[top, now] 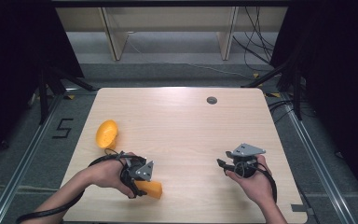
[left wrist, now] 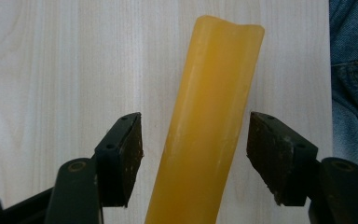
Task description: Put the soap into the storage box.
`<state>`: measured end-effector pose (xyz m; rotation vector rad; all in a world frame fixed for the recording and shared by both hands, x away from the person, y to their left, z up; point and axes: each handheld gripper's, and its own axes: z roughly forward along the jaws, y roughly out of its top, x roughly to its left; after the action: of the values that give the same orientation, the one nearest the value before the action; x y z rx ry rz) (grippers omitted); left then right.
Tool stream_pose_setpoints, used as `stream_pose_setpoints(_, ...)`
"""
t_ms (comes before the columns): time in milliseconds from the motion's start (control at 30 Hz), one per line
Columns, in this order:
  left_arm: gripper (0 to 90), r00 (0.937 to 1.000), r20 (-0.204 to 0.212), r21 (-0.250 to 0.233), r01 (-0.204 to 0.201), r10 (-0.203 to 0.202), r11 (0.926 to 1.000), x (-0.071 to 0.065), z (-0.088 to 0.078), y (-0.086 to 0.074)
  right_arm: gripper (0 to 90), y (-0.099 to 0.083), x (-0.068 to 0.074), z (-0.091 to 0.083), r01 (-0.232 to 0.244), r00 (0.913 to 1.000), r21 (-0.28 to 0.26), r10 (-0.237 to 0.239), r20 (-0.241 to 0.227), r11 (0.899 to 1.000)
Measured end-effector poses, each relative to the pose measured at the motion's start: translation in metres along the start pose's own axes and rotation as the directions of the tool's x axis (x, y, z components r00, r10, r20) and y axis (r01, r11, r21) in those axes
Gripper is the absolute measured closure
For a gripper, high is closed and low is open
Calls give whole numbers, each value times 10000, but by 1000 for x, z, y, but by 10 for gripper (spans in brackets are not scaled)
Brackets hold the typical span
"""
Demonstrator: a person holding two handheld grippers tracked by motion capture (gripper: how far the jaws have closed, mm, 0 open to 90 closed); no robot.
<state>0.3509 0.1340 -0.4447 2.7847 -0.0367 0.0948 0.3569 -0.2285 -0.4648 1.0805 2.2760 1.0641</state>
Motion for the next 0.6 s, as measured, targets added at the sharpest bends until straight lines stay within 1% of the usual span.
stream_pose_setpoints(33, 367, 10000, 0, 0, 0, 0, 10000, 0, 0, 0, 516, 0, 0, 0, 2, 10000, 1, -2, -1, 10000)
stream_pose_setpoints(67, 374, 9999, 124, 132, 50, -51, 9999, -1, 2, 0, 516, 0, 0, 0, 45, 10000, -12, -45, 10, 10000)
stream_pose_setpoints(100, 377, 9999, 133, 187, -33, 30, 9998, 0, 4, 0, 516, 0, 0, 0, 4, 10000, -1, -4, 1, 10000)
stream_pose_setpoints(167, 390, 9998, 184, 324, -4, -2, 9995, 0, 6, 0, 516, 0, 0, 0, -1, 10000, 2, 1, 2, 10000)
stream_pose_setpoints(233, 404, 9999, 124, 389, -35, 30, 9992, 0, 7, 1, 516, 0, 0, 0, 17, 10000, -21, -17, -3, 10000)
stream_pose_setpoints(267, 415, 9999, 162, 395, -8, 1, 9992, 0, 8, 1, 516, 0, 0, 0, -35, 10000, -4, 35, -19, 10000)
stream_pose_setpoints(300, 420, 9997, 226, 423, 2, -12, 9991, 0, 8, 1, 516, 0, 0, 0, 19, 10000, -24, -19, 1, 10000)
stream_pose_setpoints(333, 423, 9997, 242, 532, -111, 99, 9985, 0, 9, 1, 516, 0, 0, 0, -30, 10000, -2, 30, -17, 10000)
stream_pose_setpoints(367, 430, 9998, 207, 485, -28, 18, 9988, 0, 10, 2, 515, 0, 0, 0, -27, 10000, 3, 27, -18, 10000)
stream_pose_setpoints(467, 446, 9998, 195, 576, -37, 26, 9983, 0, 11, 2, 516, 0, 0, 0, -1, 10000, 15, 1, -9, 10000)
stream_pose_setpoints(500, 446, 9996, 284, 768, -96, 75, 9970, 0, 13, 2, 515, 0, 0, 0, -4, 10000, 20, 4, -13, 10000)
stream_pose_setpoints(533, 446, 9996, 284, 768, -96, 75, 9970, 0, 13, 2, 515, 0, 0, 0, -4, 10000, 20, 4, -13, 10000)
stream_pose_setpoints(567, 448, 9997, 223, 714, 34, -50, 9974, 0, 15, 3, 516, 0, 0, 0, 84, 10000, -7, -84, 11, 10000)
stream_pose_setpoints(600, 453, 9997, 223, 747, 66, -83, 9972, 1, 15, 3, 516, 0, 0, 0, 10, 10000, 14, -10, -12, 10000)
